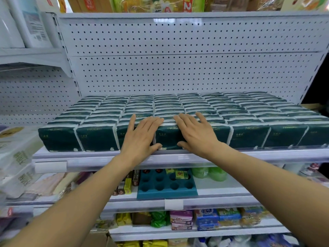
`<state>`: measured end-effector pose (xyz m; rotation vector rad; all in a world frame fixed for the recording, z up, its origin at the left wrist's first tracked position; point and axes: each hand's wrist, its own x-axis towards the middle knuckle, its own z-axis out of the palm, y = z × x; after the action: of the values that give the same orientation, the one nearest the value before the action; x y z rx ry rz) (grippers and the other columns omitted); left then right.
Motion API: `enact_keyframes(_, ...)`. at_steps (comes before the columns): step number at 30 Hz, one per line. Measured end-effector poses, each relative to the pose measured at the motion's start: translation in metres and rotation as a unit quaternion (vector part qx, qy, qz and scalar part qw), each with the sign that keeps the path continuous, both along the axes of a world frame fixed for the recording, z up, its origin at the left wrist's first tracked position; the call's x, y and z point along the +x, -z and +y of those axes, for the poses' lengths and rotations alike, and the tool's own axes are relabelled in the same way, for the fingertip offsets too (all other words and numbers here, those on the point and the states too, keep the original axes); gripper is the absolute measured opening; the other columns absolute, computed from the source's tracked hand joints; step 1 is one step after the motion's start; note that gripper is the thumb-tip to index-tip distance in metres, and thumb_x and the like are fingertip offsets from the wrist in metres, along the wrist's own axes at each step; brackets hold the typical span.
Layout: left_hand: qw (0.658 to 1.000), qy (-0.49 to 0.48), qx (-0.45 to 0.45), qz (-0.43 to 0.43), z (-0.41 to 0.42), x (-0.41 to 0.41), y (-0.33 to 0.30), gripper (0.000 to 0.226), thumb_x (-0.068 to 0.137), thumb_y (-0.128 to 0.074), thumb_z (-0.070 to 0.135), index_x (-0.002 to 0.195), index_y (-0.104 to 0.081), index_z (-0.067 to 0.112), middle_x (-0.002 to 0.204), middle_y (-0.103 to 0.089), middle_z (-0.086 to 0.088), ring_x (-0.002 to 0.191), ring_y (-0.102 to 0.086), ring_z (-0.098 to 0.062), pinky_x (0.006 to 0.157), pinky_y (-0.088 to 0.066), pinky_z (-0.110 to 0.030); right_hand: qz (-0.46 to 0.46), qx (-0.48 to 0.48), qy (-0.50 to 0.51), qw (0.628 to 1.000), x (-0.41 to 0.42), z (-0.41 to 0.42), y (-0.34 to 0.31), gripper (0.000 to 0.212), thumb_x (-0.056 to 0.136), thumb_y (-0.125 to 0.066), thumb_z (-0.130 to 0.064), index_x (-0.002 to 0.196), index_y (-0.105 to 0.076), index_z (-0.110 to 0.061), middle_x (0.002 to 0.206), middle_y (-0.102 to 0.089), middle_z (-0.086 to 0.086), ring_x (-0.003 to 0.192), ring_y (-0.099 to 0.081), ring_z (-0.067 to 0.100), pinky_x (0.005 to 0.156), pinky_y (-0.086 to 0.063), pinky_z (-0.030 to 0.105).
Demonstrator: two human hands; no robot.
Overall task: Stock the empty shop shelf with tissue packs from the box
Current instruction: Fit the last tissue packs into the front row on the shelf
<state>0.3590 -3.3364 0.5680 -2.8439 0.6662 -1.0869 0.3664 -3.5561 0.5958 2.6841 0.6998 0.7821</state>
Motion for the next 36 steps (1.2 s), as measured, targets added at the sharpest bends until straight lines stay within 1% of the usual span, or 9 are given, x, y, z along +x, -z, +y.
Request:
enact_keyframes(3,1.0,-0.013,0.021,0.004,0.002,0.004,0.0,0.087,0.077,-0.067,0.057,0.149,-0.033,0.021,0.148,-0.047,0.002,0.138,-0.041,-0.019,0.119,-0.012,-0.059,0.009,-0.014,0.01,1.0,-0.001,0.002,0.002,0.09,0.085,-0.063,-0.052,0.15,-0.021,-0.005,0.153,-0.033,0.012,0.142,-0.031,0.028,0.117,-0.012,0.05)
enact_keyframes(6,0.999,-0.006,0.043,0.026,0.006,0.002,0.001,0.091,0.079,-0.062,0.062,0.153,-0.025,0.024,0.155,-0.037,0.003,0.144,-0.032,-0.018,0.119,-0.005,-0.058,0.016,-0.029,0.01,0.999,-0.004,0.003,0.003,0.088,0.089,-0.055,-0.055,0.15,-0.016,-0.006,0.155,-0.027,0.012,0.144,-0.024,0.027,0.118,-0.005,0.05)
enact_keyframes(11,0.997,0.001,0.045,0.057,0.007,0.003,-0.01,0.087,0.086,-0.051,0.066,0.155,-0.018,0.025,0.16,-0.026,0.005,0.148,-0.022,-0.015,0.12,0.002,-0.056,0.011,0.005,0.014,1.0,-0.004,0.006,0.004,0.089,0.09,-0.05,-0.059,0.153,-0.014,-0.007,0.156,-0.026,0.014,0.144,-0.026,0.03,0.117,-0.009,0.054)
enact_keyframes(17,0.997,0.011,0.06,0.047,0.006,0.009,-0.008,0.094,0.076,-0.073,0.055,0.152,-0.024,0.029,0.153,-0.039,0.007,0.141,-0.037,-0.017,0.12,-0.01,-0.056,0.017,0.003,0.018,1.0,0.0,0.009,0.006,0.089,0.093,-0.054,-0.051,0.154,-0.004,-0.009,0.158,-0.021,0.012,0.146,-0.022,0.029,0.117,-0.005,0.054)
enact_keyframes(21,0.996,0.0,0.082,0.039,0.0,0.011,-0.005,0.095,0.076,-0.076,0.05,0.153,-0.026,0.026,0.155,-0.038,0.003,0.141,-0.038,-0.021,0.118,-0.015,-0.059,0.017,-0.007,0.018,1.0,-0.001,0.01,0.004,0.09,0.092,-0.055,-0.05,0.154,-0.004,-0.009,0.157,-0.022,0.012,0.145,-0.021,0.028,0.117,-0.005,0.054)
enact_keyframes(25,0.991,-0.011,0.126,0.046,0.004,0.014,0.001,0.095,0.079,-0.067,0.056,0.153,-0.019,0.022,0.157,-0.035,-0.002,0.142,-0.036,-0.025,0.115,-0.017,-0.065,0.028,-0.022,0.011,0.999,0.0,0.007,0.003,0.085,0.093,-0.051,-0.053,0.152,-0.008,-0.01,0.157,-0.021,0.012,0.145,-0.019,0.028,0.116,-0.006,0.055)
enact_keyframes(30,0.992,-0.012,0.083,0.093,0.0,0.007,-0.013,0.085,0.086,-0.029,0.069,0.156,-0.009,0.026,0.162,-0.019,0.004,0.149,-0.018,-0.019,0.117,0.005,-0.062,0.075,0.023,-0.003,0.997,-0.002,0.004,-0.004,0.092,0.091,-0.047,-0.061,0.154,0.002,-0.015,0.161,-0.01,0.008,0.148,-0.01,0.024,0.119,-0.005,0.053)
enact_keyframes(33,0.997,-0.007,0.05,0.061,-0.006,-0.004,-0.014,0.088,0.085,-0.031,0.071,0.156,-0.013,0.022,0.161,-0.024,0.002,0.149,-0.02,-0.02,0.119,0.0,-0.06,0.061,0.089,-0.001,0.994,-0.01,-0.015,-0.008,0.101,0.086,-0.051,-0.066,0.155,0.006,-0.018,0.163,-0.004,0.006,0.15,-0.005,0.024,0.12,-0.004,0.051)
enact_keyframes(36,0.996,-0.004,0.081,0.048,-0.017,-0.01,-0.013,0.089,0.087,-0.033,0.07,0.157,-0.01,0.019,0.163,-0.017,-0.002,0.151,-0.014,-0.021,0.121,0.004,-0.055,0.03,0.116,0.02,0.993,-0.016,-0.045,-0.003,0.102,0.082,-0.058,-0.064,0.155,-0.004,-0.019,0.162,-0.01,0.006,0.149,-0.009,0.026,0.119,-0.006,0.054)
